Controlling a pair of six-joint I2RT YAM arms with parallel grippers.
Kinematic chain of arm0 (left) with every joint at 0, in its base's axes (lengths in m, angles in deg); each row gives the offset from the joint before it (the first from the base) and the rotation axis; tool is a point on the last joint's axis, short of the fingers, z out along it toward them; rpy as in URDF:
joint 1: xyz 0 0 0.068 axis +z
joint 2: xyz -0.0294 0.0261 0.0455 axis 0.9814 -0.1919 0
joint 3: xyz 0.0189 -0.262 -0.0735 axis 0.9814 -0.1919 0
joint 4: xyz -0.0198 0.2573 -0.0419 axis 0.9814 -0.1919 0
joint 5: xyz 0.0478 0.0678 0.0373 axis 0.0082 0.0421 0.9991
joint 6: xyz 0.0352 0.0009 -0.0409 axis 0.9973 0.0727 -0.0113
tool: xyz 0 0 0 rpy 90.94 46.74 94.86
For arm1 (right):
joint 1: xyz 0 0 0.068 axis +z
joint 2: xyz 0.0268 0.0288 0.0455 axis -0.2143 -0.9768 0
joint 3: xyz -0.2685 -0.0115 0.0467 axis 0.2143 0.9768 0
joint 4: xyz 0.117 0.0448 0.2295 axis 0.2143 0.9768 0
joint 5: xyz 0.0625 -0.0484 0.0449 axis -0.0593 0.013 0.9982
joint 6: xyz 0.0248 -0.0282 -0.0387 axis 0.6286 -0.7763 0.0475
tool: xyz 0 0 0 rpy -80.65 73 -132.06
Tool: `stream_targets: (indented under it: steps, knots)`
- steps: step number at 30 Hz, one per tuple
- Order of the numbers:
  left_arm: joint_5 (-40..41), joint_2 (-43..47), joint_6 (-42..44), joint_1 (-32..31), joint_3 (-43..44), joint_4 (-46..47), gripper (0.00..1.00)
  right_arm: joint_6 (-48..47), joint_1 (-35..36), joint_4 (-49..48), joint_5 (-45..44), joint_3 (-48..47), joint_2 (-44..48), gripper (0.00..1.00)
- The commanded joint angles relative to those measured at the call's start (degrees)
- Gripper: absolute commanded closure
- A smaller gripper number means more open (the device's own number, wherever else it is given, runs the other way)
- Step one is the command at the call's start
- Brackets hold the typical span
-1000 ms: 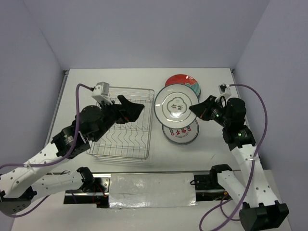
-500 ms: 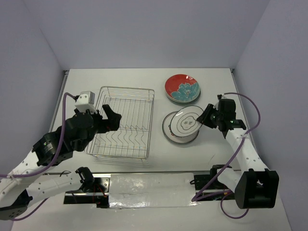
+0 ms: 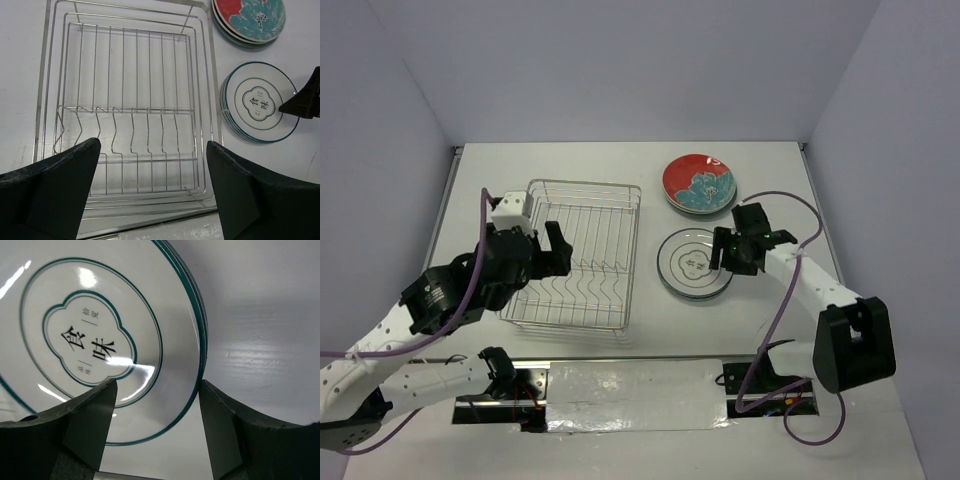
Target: Unload the plates from the dish rack
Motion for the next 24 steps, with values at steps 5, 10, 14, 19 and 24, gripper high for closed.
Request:
stream_targets:
  steps: [5, 10, 14, 19, 24]
  knots:
    - [6.0, -4.1, -0.5, 0.2, 4.4, -4.7, 0.0, 1.0, 3.2, 7.9, -13.5, -6.3, 2.6, 0.26]
    - [10.0, -9.0, -2.9, 3.0, 6.7, -5.5, 0.0, 1.5, 3.2, 15.4, -19.7, -13.6, 12.4, 0.24]
    - [1.3, -12.3, 1.3, 13.8, 7.3, 0.7, 0.0, -1.6, 3.4, 15.7, -16.7, -19.7, 25.6, 0.21]
    - [-3.3, -11.0, 3.3, 22.5, 5.8, 4.7, 0.0, -5.7, 3.5, 19.6, -17.9, -26.6, 34.4, 0.0]
    - [1.4, -3.8, 5.8, 26.0, 4.3, 1.0, 0.0, -8.7, 3.3, 31.2, -22.6, -34.9, 34.2, 0.0]
